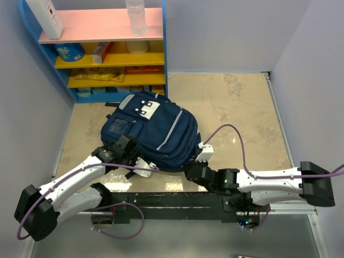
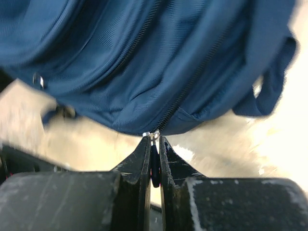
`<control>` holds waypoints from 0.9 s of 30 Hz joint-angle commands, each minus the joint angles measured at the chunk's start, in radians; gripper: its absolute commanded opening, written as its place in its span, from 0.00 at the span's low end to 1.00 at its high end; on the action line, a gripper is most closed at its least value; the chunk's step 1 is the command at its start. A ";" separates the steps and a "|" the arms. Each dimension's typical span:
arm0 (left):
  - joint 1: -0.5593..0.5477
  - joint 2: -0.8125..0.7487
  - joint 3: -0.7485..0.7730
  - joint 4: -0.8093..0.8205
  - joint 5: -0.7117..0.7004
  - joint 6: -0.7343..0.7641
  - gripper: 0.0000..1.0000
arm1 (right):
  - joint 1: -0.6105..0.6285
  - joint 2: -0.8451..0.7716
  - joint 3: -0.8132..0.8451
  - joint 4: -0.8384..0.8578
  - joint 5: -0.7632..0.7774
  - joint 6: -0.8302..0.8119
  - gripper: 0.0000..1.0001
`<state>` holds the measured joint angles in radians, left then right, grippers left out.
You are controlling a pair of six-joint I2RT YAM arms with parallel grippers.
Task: Pack the student bag
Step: Zip the student bag at the center of the board.
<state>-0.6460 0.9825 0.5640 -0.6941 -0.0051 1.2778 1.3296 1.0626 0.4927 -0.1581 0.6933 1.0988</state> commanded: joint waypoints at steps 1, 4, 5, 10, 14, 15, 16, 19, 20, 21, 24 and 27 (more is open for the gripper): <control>0.025 -0.076 0.137 -0.230 0.000 -0.038 0.37 | 0.103 0.046 -0.025 -0.081 0.055 0.026 0.00; 0.023 -0.044 0.383 -0.378 0.228 -0.086 0.52 | 0.122 0.051 -0.026 -0.038 0.048 0.004 0.00; 0.023 -0.018 0.492 -0.413 0.285 -0.090 0.52 | 0.122 0.050 -0.028 -0.026 0.043 -0.004 0.00; -0.006 0.001 0.576 -0.434 0.568 -0.029 0.57 | 0.131 0.031 -0.045 0.086 0.017 -0.065 0.00; -0.176 0.004 0.417 -0.323 0.458 -0.040 0.54 | 0.134 0.005 -0.049 0.120 0.023 -0.082 0.00; -0.191 -0.001 0.396 -0.241 0.449 -0.055 0.53 | 0.134 -0.010 -0.055 0.129 0.020 -0.088 0.00; -0.196 -0.007 0.380 -0.217 0.474 -0.055 0.53 | 0.132 -0.016 -0.060 0.137 0.017 -0.088 0.00; -0.242 -0.005 0.341 -0.130 0.511 -0.090 0.53 | 0.132 -0.033 -0.077 0.154 -0.001 -0.089 0.00; -0.260 -0.002 0.326 -0.111 0.511 -0.106 0.52 | 0.132 -0.032 -0.077 0.154 -0.008 -0.085 0.00; -0.280 0.002 0.318 -0.055 0.508 -0.126 0.52 | 0.132 -0.030 -0.077 0.167 -0.009 -0.083 0.00; -0.369 0.021 0.266 0.100 0.459 -0.187 0.50 | 0.134 -0.009 -0.072 0.180 -0.021 -0.083 0.00; -0.414 0.060 0.235 0.220 0.419 -0.244 0.48 | 0.137 0.000 -0.069 0.183 -0.026 -0.085 0.00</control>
<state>-1.0195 1.0035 0.8280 -0.7074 0.4274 1.1248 1.4532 1.0538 0.4202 -0.0154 0.6865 1.0187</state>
